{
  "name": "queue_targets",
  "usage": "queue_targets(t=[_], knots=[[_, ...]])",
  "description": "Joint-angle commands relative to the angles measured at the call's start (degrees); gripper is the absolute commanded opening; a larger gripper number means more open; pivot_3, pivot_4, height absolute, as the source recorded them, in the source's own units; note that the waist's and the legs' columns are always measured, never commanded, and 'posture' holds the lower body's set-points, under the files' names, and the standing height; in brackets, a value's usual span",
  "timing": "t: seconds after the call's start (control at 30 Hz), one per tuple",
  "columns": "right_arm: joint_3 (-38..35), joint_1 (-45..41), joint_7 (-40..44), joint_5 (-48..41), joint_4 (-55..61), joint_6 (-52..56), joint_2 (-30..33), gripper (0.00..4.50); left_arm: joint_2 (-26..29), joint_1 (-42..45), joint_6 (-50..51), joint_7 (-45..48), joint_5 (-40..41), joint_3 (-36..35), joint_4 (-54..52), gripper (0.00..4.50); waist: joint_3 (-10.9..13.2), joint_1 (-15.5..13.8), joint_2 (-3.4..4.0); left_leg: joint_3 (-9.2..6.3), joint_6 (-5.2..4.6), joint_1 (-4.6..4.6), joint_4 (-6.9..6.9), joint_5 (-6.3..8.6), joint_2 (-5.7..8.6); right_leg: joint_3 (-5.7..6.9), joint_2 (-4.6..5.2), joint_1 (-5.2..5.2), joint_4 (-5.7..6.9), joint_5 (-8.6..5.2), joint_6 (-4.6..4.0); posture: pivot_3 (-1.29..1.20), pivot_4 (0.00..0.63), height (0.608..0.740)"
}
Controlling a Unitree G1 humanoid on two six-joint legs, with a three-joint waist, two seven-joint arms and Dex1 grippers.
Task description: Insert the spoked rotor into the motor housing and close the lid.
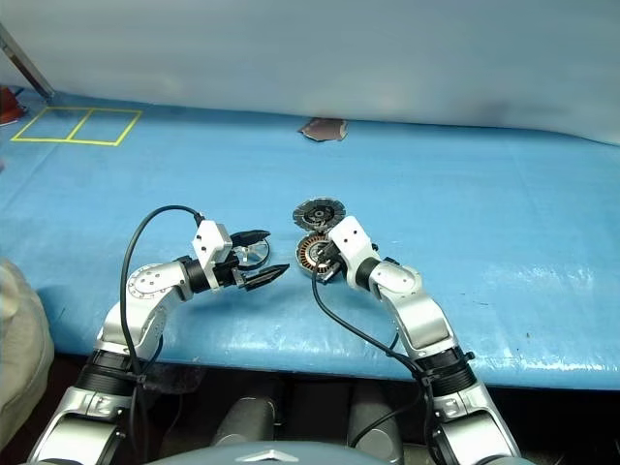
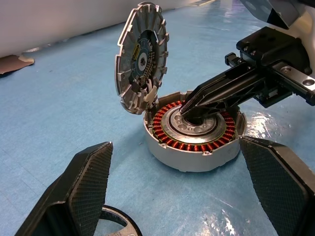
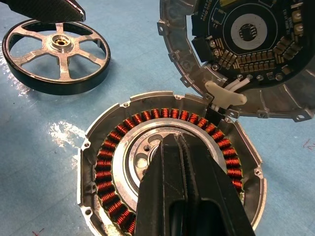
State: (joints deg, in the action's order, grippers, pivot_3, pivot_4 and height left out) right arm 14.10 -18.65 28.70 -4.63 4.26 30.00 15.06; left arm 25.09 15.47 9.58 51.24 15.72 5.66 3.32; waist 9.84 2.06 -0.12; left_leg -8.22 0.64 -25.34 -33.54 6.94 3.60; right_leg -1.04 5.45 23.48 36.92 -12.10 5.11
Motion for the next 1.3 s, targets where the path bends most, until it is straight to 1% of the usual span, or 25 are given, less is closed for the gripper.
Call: queue_targets(t=[0.03, 0.2, 0.27, 0.37, 0.8, 1.1, 1.3], knots=[[0.50, -0.20, -0.14, 0.65, -1.58, -0.14, -0.32, 0.06, 0.25, 0.05, -1.05, -0.22, -0.30, -0.26, -2.35, 4.50, 0.00, 0.04, 0.00, 0.00, 0.00, 0.02, 0.00, 0.00, 0.00, 0.00, 0.00, -0.01, 0.00, 0.00, 0.00, 0.00, 0.150, 0.740], [3.27, 0.48, 0.13, 3.16, -2.73, 1.34, 1.23, 0.06, 0.24, 0.08, -1.16, -0.31, -0.30, -0.37, -2.19, 4.50, -0.02, 0.03, 0.00, 0.01, 0.08, 0.32, 0.00, 0.06, -0.04, 0.00, 0.00, -0.07, -0.01, -0.01, -0.01, 0.00, 0.150, 0.740], [3.34, 0.65, -0.07, 3.38, -2.74, 1.28, 1.20, 0.06, 0.24, 0.08, -1.18, -0.33, -0.32, -0.37, -2.19, 4.50, -0.05, 0.03, -0.01, 0.02, 0.31, 0.43, 0.00, 0.20, -0.07, -0.01, 0.01, -0.18, -0.01, -0.02, -0.02, 0.00, 0.150, 0.740], [3.18, 0.60, -0.25, 3.31, -2.89, 1.30, 1.02, 0.06, 0.23, 0.15, -1.27, -0.34, -0.33, -0.36, -2.08, 4.50, -0.06, 0.03, -0.01, 0.02, 0.32, 0.48, 0.01, 0.20, -0.12, -0.01, 0.03, -0.21, -0.01, -0.02, -0.02, 0.00, 0.150, 0.740], [3.06, 0.21, -1.33, 4.23, -5.11, 1.05, 0.68, 0.06, 0.39, 0.00, -1.22, -0.50, -0.22, -0.54, -2.37, 4.50, -0.13, 0.03, -0.06, 0.02, 0.32, 0.54, 0.01, 0.21, -0.18, -0.01, 0.04, -0.23, -0.01, -0.02, -0.02, 0.00, 0.150, 0.740], [0.64, 0.08, -1.04, 2.31, 0.65, 1.26, 0.99, 0.06, 0.36, -0.15, -1.03, -0.49, -0.18, -0.38, -2.45, 4.50, -0.13, -0.02, -0.05, 0.02, 0.33, 0.41, 0.01, 0.21, -0.21, 0.00, 0.10, -0.11, -0.02, -0.02, -0.02, 0.00, 0.150, 0.740], [0.40, -0.73, -1.41, 2.29, 0.07, 1.19, 0.66, 0.06, 0.27, -0.12, -1.01, -0.62, -0.16, -0.39, -2.50, 4.50, -0.13, -0.03, -0.06, 0.04, 0.34, 0.30, 0.08, 0.22, -0.17, 0.00, 0.09, 0.01, -0.04, -0.02, -0.02, 0.00, 0.150, 0.740]])
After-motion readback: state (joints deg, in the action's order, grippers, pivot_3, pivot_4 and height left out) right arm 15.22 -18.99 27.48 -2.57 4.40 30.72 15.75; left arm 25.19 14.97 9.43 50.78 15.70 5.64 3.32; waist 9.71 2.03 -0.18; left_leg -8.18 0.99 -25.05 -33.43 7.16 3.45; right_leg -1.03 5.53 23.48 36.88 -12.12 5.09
